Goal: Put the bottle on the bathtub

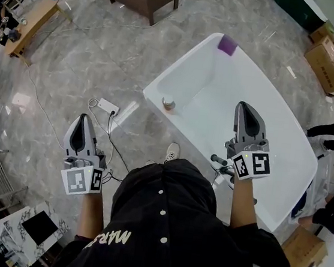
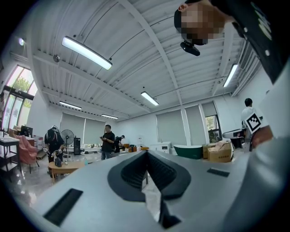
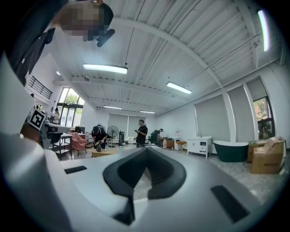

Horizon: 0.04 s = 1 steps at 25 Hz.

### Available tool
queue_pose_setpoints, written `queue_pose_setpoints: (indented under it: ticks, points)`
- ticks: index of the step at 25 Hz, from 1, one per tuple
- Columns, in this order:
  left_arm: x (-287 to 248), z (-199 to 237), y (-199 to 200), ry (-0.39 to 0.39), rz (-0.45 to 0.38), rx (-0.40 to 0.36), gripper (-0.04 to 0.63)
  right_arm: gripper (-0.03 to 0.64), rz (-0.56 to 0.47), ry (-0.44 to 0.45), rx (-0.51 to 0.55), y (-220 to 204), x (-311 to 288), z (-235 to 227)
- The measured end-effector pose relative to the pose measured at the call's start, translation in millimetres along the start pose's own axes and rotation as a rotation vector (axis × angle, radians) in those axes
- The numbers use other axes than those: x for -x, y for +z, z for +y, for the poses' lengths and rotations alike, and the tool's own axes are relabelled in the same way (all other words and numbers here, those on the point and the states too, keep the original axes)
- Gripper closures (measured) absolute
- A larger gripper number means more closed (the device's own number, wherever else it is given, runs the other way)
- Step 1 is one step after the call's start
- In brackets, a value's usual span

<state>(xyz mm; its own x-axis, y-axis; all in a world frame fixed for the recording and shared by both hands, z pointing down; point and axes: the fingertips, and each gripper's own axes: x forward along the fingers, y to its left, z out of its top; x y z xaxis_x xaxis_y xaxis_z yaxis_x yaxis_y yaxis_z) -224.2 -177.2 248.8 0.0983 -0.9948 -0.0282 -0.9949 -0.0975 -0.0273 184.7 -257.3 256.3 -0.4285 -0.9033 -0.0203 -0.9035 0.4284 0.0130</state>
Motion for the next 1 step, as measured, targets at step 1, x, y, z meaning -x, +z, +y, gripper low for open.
queue_pose_setpoints:
  ticks: [1]
  points:
    - [-0.3, -0.1, 0.0, 0.000, 0.000, -0.001, 0.584, 0.614, 0.000, 0.001, 0.000, -0.3, -0.5, -0.1]
